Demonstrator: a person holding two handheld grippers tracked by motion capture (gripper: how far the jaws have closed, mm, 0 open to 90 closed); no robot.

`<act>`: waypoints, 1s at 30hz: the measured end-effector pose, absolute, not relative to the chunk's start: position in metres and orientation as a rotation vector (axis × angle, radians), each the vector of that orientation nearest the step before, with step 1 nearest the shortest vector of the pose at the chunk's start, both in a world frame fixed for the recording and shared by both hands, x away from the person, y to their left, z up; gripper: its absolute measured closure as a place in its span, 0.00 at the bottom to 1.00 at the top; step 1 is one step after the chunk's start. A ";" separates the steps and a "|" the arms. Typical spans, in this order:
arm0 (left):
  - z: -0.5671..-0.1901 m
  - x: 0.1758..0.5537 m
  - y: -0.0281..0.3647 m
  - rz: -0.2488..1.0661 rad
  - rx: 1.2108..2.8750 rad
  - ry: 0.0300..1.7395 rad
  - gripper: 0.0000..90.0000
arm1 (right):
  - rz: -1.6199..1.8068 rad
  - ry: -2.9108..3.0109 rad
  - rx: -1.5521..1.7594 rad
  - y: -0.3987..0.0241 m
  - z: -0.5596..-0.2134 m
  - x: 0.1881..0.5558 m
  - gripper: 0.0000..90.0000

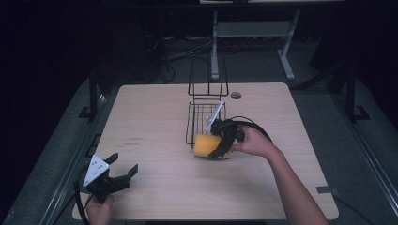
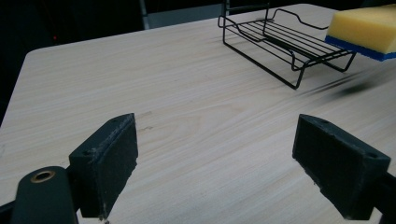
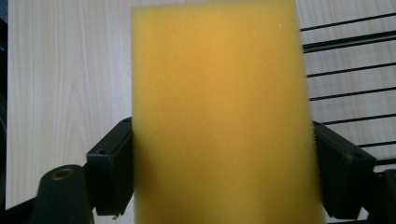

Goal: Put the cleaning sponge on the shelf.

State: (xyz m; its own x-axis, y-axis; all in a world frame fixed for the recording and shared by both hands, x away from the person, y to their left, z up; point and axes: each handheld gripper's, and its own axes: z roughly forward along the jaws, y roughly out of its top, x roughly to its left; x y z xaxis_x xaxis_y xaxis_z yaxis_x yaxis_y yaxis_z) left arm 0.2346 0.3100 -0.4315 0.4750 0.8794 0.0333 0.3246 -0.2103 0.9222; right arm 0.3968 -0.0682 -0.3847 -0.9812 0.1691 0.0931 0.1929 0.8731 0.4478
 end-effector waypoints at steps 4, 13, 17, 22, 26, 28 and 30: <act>-0.432 0.234 0.310 0.725 1.764 1.028 0.15 | -0.717 -2.988 -0.286 -0.067 -0.384 0.400 0.22; -0.432 0.235 0.312 0.727 1.759 1.034 0.15 | -0.705 -2.973 -0.308 -0.064 -0.385 0.408 0.22; -0.431 0.235 0.313 0.726 1.759 1.034 0.15 | -0.695 -2.979 -0.305 -0.061 -0.384 0.410 0.22; -0.431 0.234 0.313 0.727 1.761 1.032 0.15 | -0.703 -2.963 -0.293 -0.059 -0.385 0.415 0.22; -0.432 0.235 0.313 0.727 1.762 1.032 0.15 | -0.703 -2.957 -0.305 -0.059 -0.386 0.417 0.22; -0.432 0.235 0.313 0.725 1.761 1.033 0.15 | -0.703 -2.956 -0.310 -0.059 -0.386 0.417 0.22; -0.431 0.235 0.313 0.726 1.760 1.034 0.15 | -0.703 -2.958 -0.312 -0.059 -0.385 0.418 0.22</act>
